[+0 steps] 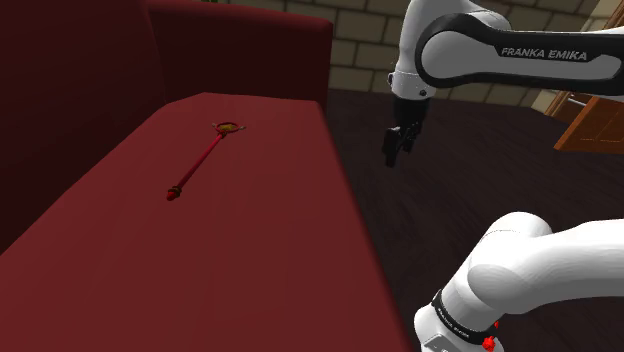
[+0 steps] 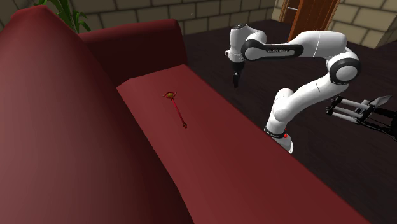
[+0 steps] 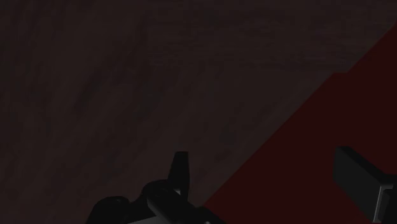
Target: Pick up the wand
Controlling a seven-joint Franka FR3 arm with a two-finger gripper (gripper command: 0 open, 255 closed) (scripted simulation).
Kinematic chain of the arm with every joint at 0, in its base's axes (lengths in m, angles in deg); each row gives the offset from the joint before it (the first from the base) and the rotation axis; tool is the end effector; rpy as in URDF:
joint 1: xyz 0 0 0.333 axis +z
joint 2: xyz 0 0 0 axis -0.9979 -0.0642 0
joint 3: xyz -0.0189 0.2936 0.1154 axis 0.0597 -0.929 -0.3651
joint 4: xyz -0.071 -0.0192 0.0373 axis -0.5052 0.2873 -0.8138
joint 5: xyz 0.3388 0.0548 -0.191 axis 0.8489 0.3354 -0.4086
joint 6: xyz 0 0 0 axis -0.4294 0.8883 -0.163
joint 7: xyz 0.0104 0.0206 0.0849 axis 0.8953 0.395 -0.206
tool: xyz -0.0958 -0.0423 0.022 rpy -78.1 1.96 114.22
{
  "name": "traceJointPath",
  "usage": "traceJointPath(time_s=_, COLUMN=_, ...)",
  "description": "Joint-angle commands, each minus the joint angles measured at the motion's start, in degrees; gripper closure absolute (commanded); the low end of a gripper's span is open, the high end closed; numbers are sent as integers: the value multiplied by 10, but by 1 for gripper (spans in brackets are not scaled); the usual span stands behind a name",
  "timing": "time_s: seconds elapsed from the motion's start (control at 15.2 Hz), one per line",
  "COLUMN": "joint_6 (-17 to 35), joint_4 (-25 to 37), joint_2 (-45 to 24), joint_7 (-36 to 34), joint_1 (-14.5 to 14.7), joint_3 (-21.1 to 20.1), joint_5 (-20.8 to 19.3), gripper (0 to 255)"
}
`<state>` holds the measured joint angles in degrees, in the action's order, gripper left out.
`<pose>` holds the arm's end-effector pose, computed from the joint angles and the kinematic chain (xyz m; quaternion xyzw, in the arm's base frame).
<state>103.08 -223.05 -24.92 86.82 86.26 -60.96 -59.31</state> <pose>0.3099 -0.0123 0.5480 0.9965 0.0411 -0.0469 0.0551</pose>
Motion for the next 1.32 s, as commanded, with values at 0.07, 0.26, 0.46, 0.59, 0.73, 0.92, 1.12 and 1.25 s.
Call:
traceJointPath(time_s=0.07, joint_6=4, joint_4=12, joint_2=-16, joint_7=-12, joint_1=4, joint_3=-9, joint_5=9, gripper=0)
traceJointPath(time_s=0.26, joint_6=14, joint_4=51, joint_2=-65, joint_7=-45, joint_1=13, joint_3=-33, joint_5=31, gripper=0)
traceJointPath(time_s=0.46, joint_6=22, joint_4=96, joint_2=-115, joint_7=-78, joint_1=21, joint_3=-56, joint_5=49, gripper=0)
traceJointPath(time_s=0.59, joint_6=25, joint_4=128, joint_2=-150, joint_7=-99, joint_1=25, joint_3=-71, joint_5=58, gripper=0)
traceJointPath(time_s=0.73, joint_6=28, joint_4=163, joint_2=-186, joint_7=-120, joint_1=29, joint_3=-85, joint_5=65, gripper=0)
traceJointPath(time_s=0.92, joint_6=28, joint_4=221, joint_2=-240, joint_7=-152, joint_1=34, joint_3=-105, joint_5=72, gripper=0)
traceJointPath(time_s=1.12, joint_6=24, joint_4=285, joint_2=-297, joint_7=-184, joint_1=39, joint_3=-123, joint_5=73, gripper=0)
traceJointPath(time_s=1.25, joint_6=19, joint_4=332, joint_2=-337, joint_7=-205, joint_1=43, joint_3=-135, joint_5=71, gripper=0)
